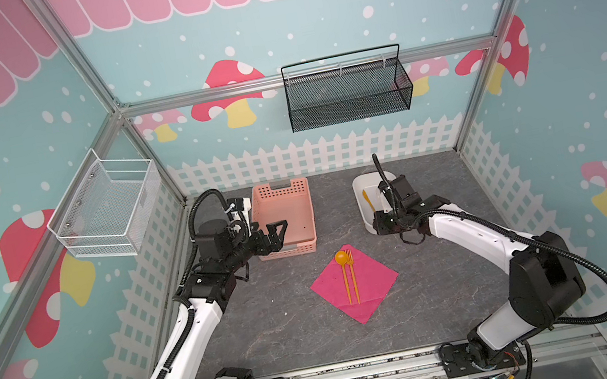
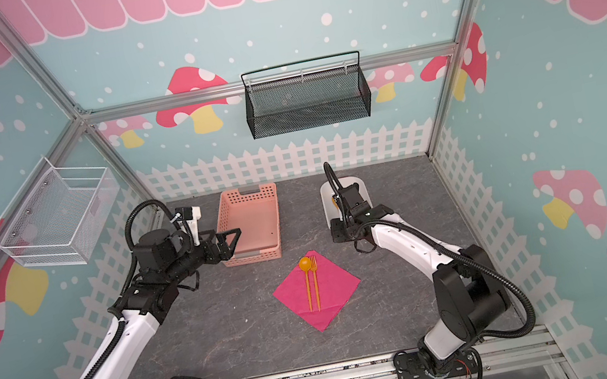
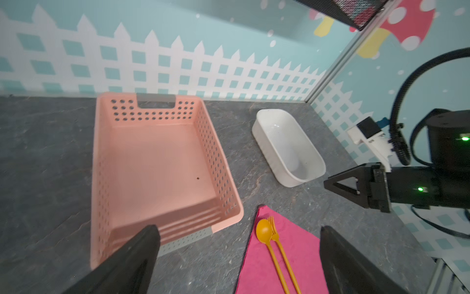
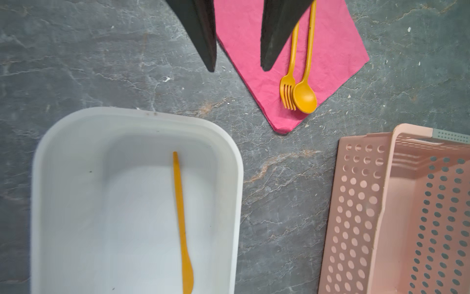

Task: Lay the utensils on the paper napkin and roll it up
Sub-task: 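Open the right gripper and move it back over the white tub, then lower the right gripper into the tub and grasp the yellow knife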

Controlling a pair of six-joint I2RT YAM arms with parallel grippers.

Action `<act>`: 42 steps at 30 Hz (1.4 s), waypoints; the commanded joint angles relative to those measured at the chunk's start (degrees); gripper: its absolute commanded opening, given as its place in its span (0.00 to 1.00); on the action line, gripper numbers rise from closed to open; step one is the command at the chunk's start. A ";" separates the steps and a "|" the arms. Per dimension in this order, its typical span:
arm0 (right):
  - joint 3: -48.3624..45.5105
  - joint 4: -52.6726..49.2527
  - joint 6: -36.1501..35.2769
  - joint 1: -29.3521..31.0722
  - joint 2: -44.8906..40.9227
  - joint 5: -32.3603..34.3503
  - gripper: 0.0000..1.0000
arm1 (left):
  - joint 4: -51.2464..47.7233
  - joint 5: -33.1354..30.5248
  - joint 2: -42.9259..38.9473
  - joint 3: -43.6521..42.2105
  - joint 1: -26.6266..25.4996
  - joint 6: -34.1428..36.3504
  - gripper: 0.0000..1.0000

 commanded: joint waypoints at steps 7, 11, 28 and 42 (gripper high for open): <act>6.34 -1.66 -11.87 -2.23 1.74 2.86 0.32 | 19.13 18.93 5.23 2.86 -0.11 2.34 0.99; 9.77 -3.84 -13.84 -3.10 4.87 5.52 0.31 | 19.67 19.28 7.42 1.98 -0.04 0.78 0.99; 30.76 -10.63 -14.17 -8.68 31.54 -1.74 0.28 | 10.95 6.60 2.18 -0.77 0.01 3.08 0.99; 49.26 -20.70 -14.51 -9.40 47.76 -0.90 0.27 | 9.00 4.04 2.31 -0.18 0.05 3.54 1.00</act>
